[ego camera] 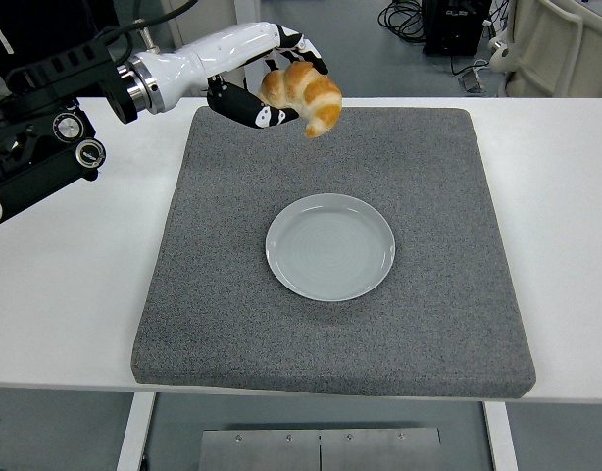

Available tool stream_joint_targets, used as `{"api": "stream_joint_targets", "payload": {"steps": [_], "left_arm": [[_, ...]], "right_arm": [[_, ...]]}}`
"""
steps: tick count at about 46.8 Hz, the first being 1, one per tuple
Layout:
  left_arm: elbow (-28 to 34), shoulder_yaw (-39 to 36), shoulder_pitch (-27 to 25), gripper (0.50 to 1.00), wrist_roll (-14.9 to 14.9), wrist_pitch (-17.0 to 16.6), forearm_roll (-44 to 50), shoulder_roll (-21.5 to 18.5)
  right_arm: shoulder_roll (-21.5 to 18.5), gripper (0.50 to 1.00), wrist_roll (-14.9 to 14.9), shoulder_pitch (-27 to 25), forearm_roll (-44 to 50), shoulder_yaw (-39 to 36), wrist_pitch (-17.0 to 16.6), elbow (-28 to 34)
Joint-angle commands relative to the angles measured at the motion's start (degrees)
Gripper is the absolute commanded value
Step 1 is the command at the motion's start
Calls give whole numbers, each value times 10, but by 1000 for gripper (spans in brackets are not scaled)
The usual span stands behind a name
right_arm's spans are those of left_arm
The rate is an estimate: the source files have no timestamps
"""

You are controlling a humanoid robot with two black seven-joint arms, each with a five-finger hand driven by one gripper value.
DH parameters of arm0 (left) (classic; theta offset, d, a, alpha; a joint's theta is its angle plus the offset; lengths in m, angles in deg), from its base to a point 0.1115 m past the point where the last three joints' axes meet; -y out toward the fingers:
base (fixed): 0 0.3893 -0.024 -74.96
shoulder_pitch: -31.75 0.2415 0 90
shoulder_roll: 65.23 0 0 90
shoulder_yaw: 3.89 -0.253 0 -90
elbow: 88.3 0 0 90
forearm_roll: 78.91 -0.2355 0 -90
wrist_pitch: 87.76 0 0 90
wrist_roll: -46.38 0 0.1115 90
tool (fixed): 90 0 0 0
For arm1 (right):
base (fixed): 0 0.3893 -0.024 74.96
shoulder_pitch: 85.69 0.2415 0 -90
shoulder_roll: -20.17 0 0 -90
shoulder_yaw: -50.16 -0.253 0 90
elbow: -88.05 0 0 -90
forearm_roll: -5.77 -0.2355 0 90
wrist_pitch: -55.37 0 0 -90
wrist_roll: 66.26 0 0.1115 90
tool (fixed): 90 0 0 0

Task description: Place the bread on the plate

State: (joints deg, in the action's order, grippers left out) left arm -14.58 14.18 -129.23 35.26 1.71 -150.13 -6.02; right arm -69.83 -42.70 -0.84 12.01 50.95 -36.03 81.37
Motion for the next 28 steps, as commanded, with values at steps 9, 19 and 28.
{"api": "stream_joint_targets", "payload": {"steps": [9, 19, 28], "left_arm": [[0, -1, 5, 500, 6, 0, -24, 27], [0, -9, 6, 500, 6, 0, -26, 42], [-2, -24, 16, 500, 7, -4, -27, 52]], "right_arm": [[0, 1000, 0, 0, 0, 0, 0, 0], [0, 1000, 0, 0, 0, 0, 0, 0], [0, 1000, 0, 0, 0, 0, 0, 0]]}}
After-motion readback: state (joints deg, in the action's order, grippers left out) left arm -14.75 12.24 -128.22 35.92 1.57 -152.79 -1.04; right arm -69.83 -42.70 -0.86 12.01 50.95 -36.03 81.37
